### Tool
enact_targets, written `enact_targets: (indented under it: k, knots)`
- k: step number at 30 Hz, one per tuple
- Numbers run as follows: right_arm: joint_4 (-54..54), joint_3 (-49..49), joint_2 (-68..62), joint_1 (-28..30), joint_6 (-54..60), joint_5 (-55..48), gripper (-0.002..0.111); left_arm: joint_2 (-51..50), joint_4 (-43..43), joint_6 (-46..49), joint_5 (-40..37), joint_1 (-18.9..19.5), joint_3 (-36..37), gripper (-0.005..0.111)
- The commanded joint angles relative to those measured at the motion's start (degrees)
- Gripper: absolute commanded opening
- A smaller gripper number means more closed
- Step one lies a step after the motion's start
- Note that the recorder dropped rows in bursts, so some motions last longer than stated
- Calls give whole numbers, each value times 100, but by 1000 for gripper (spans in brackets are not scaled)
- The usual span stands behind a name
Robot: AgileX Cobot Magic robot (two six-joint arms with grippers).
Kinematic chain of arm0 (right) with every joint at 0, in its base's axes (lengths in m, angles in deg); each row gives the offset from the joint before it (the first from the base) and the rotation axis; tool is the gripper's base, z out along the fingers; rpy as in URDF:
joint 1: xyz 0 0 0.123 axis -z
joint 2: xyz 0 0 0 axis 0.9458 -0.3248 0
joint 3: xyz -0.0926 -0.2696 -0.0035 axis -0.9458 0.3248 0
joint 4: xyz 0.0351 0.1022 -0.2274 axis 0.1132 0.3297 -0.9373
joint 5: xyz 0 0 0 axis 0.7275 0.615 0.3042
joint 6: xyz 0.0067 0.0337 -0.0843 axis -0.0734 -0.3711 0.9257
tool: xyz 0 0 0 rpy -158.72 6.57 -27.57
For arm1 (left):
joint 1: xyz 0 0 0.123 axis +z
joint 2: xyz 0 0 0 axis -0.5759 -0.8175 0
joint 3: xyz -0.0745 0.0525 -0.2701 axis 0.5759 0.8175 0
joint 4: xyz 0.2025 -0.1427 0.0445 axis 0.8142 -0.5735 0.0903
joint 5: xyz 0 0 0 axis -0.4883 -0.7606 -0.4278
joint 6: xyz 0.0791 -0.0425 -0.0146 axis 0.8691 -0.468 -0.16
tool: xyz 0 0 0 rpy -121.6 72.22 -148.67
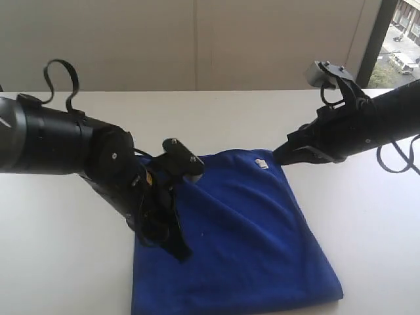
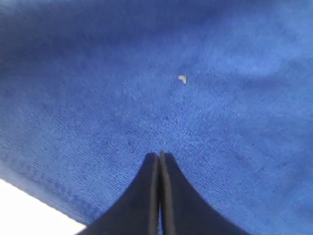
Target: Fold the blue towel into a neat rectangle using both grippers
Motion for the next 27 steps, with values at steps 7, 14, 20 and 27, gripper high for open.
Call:
enact_targets:
  k: [7,14,20,27]
  knots:
    - [-974,424,417,18,-765,145,0,-239,-19,124,-360,-33,818,0]
    - [-975,421,450,18,-765,145,0,193,205,439,-1065,-33,1082,0]
    - [-873,421,450,18,-744,208,0,725,371,749,-1284,-22,1209,0]
    - [-613,421,450,7,-584,217,0,769,1431,6,-1554,76,1209,0]
